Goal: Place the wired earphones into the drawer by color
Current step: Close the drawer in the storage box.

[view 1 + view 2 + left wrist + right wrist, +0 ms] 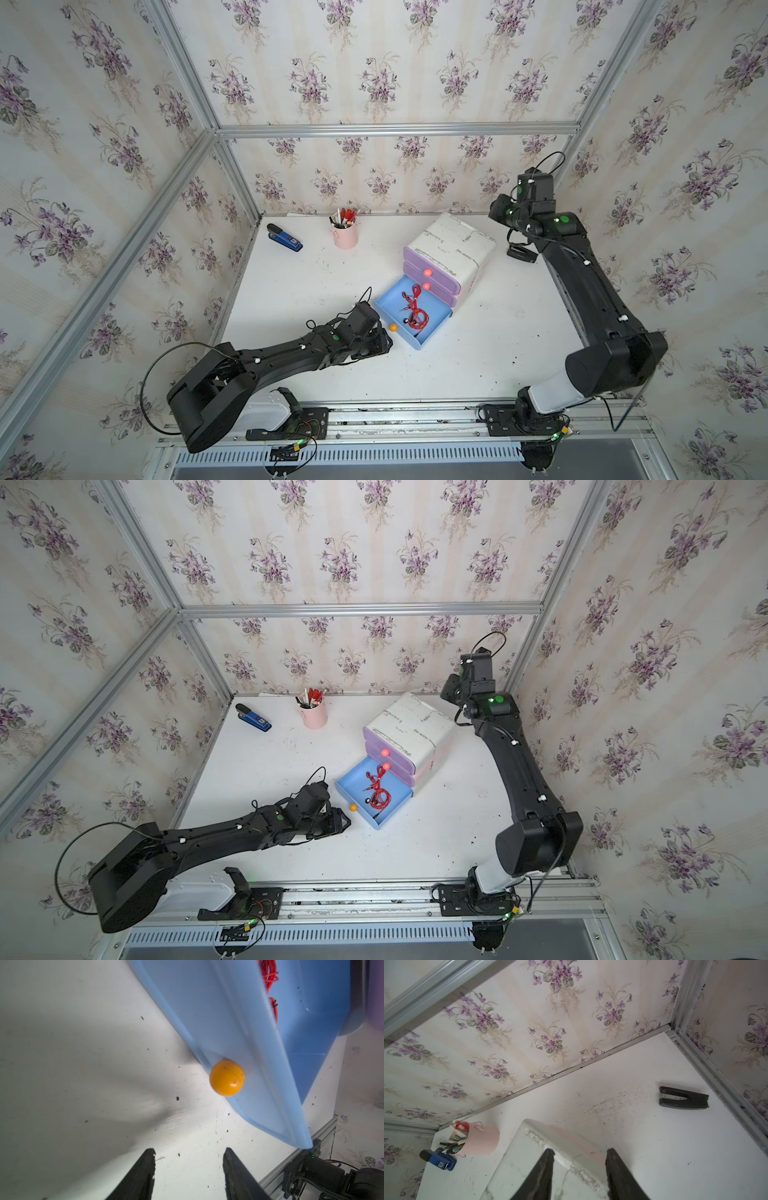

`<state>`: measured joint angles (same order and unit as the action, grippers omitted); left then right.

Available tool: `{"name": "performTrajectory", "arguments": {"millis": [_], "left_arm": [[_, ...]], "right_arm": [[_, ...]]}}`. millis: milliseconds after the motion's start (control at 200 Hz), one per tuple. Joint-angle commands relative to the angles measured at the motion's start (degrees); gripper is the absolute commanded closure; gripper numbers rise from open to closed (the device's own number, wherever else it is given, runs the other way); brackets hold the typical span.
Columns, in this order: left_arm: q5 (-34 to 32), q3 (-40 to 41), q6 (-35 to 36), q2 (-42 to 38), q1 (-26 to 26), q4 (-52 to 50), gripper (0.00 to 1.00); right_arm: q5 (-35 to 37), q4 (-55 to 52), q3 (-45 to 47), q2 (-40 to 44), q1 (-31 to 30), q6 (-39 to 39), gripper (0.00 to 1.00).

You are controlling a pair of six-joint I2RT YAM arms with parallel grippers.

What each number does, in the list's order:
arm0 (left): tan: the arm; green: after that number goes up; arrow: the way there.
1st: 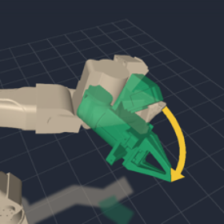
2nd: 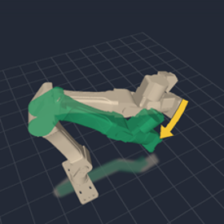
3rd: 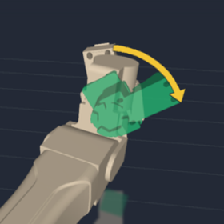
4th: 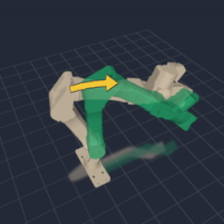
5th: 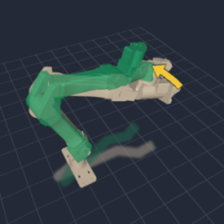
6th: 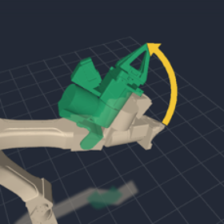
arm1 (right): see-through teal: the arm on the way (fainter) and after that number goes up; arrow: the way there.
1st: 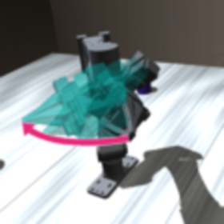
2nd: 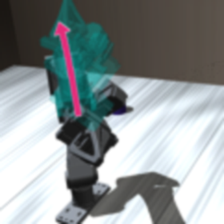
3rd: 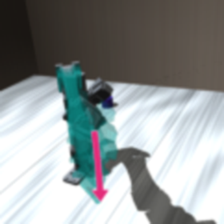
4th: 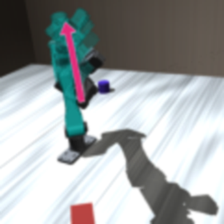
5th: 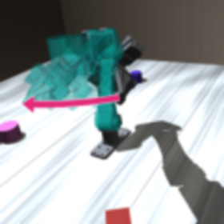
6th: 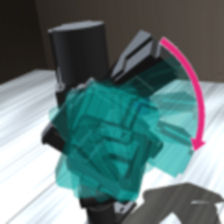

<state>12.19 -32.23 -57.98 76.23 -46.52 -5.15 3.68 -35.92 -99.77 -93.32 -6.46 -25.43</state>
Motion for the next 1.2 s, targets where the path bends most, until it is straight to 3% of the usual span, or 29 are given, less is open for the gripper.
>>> {"name": "performTrajectory", "arguments": {"millis": [0, 40, 225, 684, 879, 1194], "left_arm": [[-1.12, -1.71, 2.25, 1.64, -0.05, 1.43, 0.44], [-0.98, -2.46, 2.79, 2.43, -0.05, 1.34, 0.48], [0.11, -5.83, 4.27, 7.16, -0.10, 2.84, 0.49], [2.65, -19.97, 6.60, 20.35, -0.86, 8.00, 0.52], [-0.08, -25.16, 5.58, 24.34, -2.12, 9.53, 0.52], [-9.58, -26.44, -0.38, 27.57, -6.48, 19.10, 0.49]], "right_arm": [[-10.99, -1.72, -5.43, -7.02, 3.89, 1.20, 0.55], [-13.64, -2.67, -7.91, -10.35, 4.55, 1.94, 0.56], [-20.13, -7.87, -14.51, -20.77, 4.72, 6.02, 0.60], [-25.71, -9.23, -12.60, -23.44, 4.70, 13.92, 0.61], [-26.63, -10.49, -13.25, -24.10, 4.70, 17.30, 0.58], [-26.19, -12.77, -15.02, -24.72, 4.70, 21.64, 0.52]]}}
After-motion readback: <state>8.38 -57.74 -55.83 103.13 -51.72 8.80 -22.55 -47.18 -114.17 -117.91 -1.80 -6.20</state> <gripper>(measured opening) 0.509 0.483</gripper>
